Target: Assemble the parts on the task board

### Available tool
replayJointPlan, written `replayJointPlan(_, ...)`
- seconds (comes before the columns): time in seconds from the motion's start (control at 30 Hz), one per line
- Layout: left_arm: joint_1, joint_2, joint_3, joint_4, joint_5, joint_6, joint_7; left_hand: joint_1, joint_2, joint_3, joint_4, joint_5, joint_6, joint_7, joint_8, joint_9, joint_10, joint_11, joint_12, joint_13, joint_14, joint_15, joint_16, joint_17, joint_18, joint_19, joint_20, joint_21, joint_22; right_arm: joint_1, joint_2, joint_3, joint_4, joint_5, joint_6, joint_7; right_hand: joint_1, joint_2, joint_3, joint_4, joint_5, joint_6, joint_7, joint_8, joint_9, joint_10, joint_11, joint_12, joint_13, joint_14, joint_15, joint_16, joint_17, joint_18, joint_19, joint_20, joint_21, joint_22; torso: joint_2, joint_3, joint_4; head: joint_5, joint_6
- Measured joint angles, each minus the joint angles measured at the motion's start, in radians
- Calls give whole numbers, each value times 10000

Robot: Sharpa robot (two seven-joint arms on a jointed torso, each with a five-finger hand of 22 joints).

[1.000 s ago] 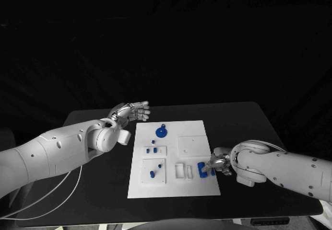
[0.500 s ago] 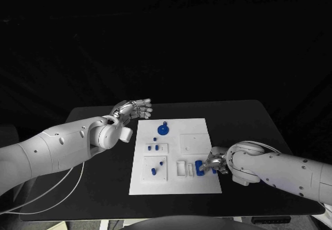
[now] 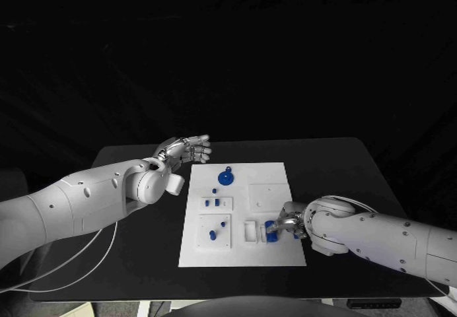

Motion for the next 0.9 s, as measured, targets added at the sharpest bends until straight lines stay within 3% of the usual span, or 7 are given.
replayJointPlan(0.37, 1, 0, 0, 15, -9, 9, -40, 0, 0, 0, 0, 0, -31, 32, 0, -1, 1, 0, 0, -1, 0, 0, -39, 15, -9, 0, 0, 0, -1, -67, 306, 2, -133, -29, -1, 76, -146, 146, -168, -172, 0, 11, 16, -49, 90, 3, 1, -75, 96, 1, 1, 0, -1, -14, -67, -33, 33, 0, 9, -1, -4, 58, 2)
replayJointPlan(0.47, 1, 8, 0, 14, -27, 15, -56, -142, 142, -18, 158, 0, -117, 52, 0, -29, -36, -36, 0, -15, 0, 0, -94, 54, -37, 0, 0, -38, -1, -67, 328, -2, -186, -29, 15, 120, -106, 205, -132, -319, 0, 12, 17, -48, 91, 3, 1, -75, 98, 1, 1, 0, -1, -14, -68, -32, 33, 0, 8, -2, -9, 61, -9)
replayJointPlan(0.73, 1, 0, 0, 10, -67, 30, -83, -145, 146, -19, 159, 0, -116, 52, 0, -29, -72, 0, 0, -15, 0, 0, -94, 60, -51, 0, 0, -38, -2, -59, 345, -27, -242, -22, 16, 190, -24, 287, -66, -439, 0, 55, 51, -46, 119, 38, -33, -115, 140, 2, 2, 0, -2, -14, -70, -29, 73, 0, 9, -6, -10, 63, -24)
replayJointPlan(0.8, 1, -10, 0, 11, -73, 32, -91, -145, 145, -19, 159, 0, -116, 53, 0, -29, -72, 0, 0, -15, 0, 0, -94, 66, -52, 0, 0, -38, 0, -59, 326, -31, -242, -21, 6, 203, 170, 480, 56, -561, 0, 141, 9, -46, 120, 49, -23, -117, 157, -16, -16, 0, -2, -14, -72, -28, 107, 0, 11, -6, -10, 63, -26)
replayJointPlan(0.9, 1, -16, 0, 11, -80, 33, -101, -145, 146, -19, 159, 0, -117, 53, 0, -29, -72, -1, 0, -15, 0, 0, -94, 66, -52, 0, 0, -38, 8, -59, 276, -35, -234, -21, -12, 220, 273, 581, 151, -657, -1, 217, 1, -46, 170, 88, -54, -127, 171, -35, -35, 1, -2, -14, -84, -15, 131, 0, 12, -5, -12, 61, -31)
